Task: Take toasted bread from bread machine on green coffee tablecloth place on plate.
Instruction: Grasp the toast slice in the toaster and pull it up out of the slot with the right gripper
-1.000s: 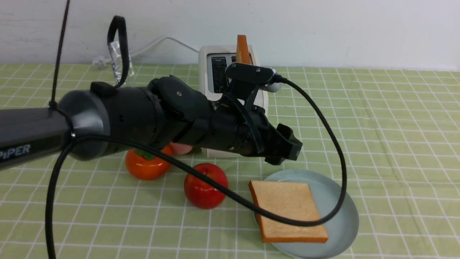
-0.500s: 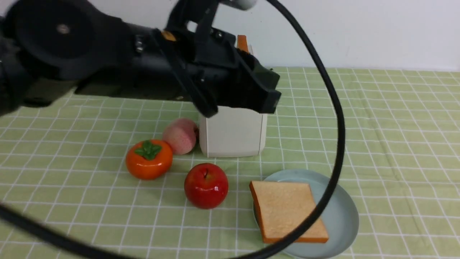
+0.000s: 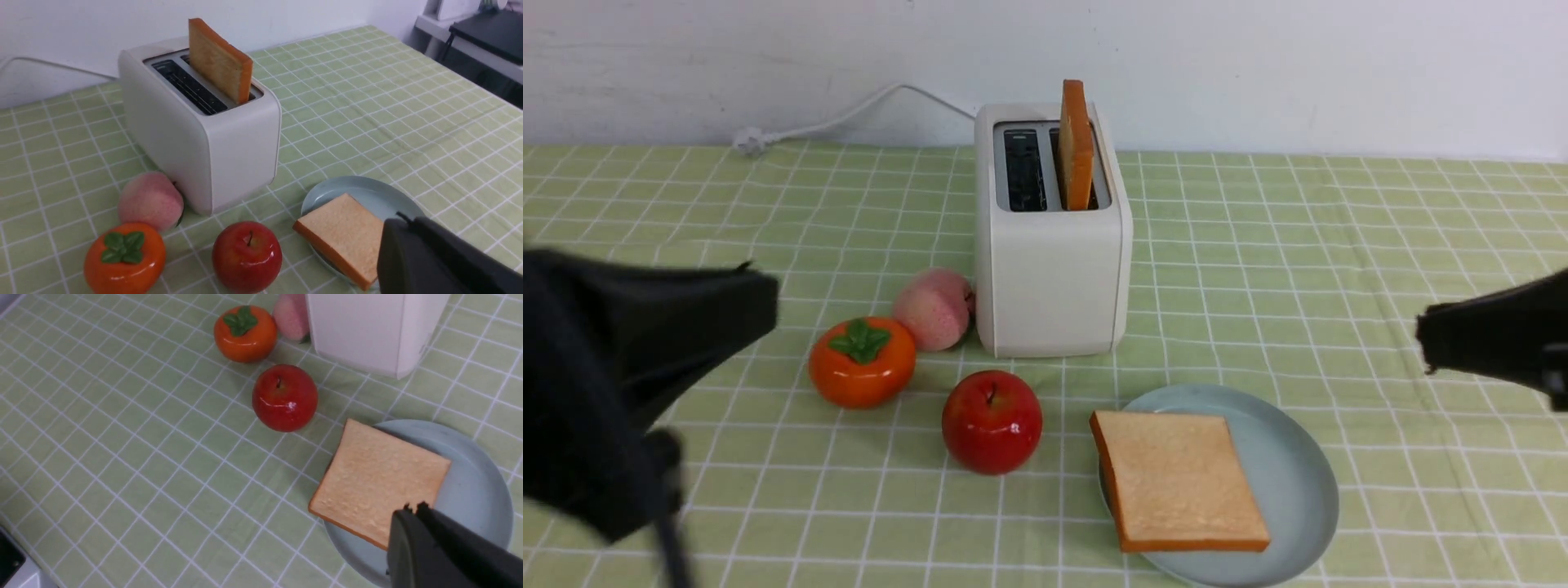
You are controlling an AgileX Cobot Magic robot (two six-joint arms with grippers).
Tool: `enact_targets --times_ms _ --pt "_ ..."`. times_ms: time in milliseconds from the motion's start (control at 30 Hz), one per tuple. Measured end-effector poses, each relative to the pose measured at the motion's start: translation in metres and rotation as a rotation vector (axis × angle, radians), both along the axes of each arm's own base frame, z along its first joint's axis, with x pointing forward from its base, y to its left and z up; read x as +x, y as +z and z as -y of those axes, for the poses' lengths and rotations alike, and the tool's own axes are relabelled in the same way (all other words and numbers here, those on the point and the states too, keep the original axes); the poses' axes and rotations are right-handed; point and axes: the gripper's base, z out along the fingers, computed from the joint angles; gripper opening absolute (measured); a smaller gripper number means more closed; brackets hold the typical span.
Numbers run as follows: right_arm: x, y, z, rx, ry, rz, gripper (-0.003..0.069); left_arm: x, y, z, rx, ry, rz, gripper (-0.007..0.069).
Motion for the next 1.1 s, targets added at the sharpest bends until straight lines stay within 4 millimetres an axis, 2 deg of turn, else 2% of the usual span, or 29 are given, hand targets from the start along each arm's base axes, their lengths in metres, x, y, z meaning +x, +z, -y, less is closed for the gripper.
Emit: enact_targets --times_ms 33,100,167,333,400,467,500,533,600,633,767,867,967,1100 --pt "0.003 0.000 -0.003 0.002 0.007 -0.001 0.0003 -0.002 -0.001 -0.001 -0.004 0.001 0.002 -0.0013" --pt "0.025 -0.002 -0.022 -0.001 0.049 0.003 0.0003 -0.022 -0.016 -0.016 -0.047 0.006 0.052 -0.0013" --pt "0.040 -0.002 -0.037 -0.010 0.075 0.015 0.0003 -0.030 -0.027 -0.022 -0.062 0.006 0.069 -0.0013" --pt "0.081 -0.003 -0.082 -0.036 0.089 0.089 0.0020 -0.036 -0.049 -0.026 -0.073 0.008 0.078 -0.0013" --pt "0.103 -0.005 -0.093 -0.032 0.046 0.117 0.0043 -0.036 -0.051 -0.026 -0.071 0.009 0.077 -0.0013" --pt "0.113 -0.006 -0.097 -0.032 0.023 0.131 0.0059 -0.036 -0.051 -0.026 -0.071 0.009 0.078 -0.0013" --pt "0.126 -0.009 -0.101 -0.038 -0.004 0.156 0.0097 -0.036 -0.051 -0.026 -0.075 0.009 0.082 -0.0013" --pt "0.130 -0.010 -0.102 -0.040 -0.010 0.163 0.0108 -0.036 -0.051 -0.026 -0.076 0.009 0.084 -0.0013" --pt "0.156 -0.019 -0.113 -0.046 -0.043 0.187 0.0206 -0.036 -0.050 -0.026 -0.084 0.009 0.094 -0.0013" --pt "0.156 -0.017 -0.113 -0.042 -0.044 0.194 0.0216 -0.036 -0.050 -0.026 -0.085 0.009 0.096 -0.0013" --pt "0.192 -0.035 -0.131 -0.044 -0.069 0.215 0.0433 -0.035 -0.050 -0.026 -0.087 0.010 0.099 -0.0013" --pt "0.214 -0.050 -0.140 -0.030 -0.101 0.251 0.0552 -0.036 -0.050 -0.026 -0.095 0.008 0.093 -0.0013" --pt "0.230 -0.061 -0.145 -0.004 -0.145 0.311 0.0588 -0.036 -0.050 -0.026 -0.098 0.007 0.091 -0.0013" --pt "0.246 -0.078 -0.145 0.007 -0.191 0.350 0.0543 -0.036 -0.050 -0.026 -0.099 0.007 0.090 -0.0013"
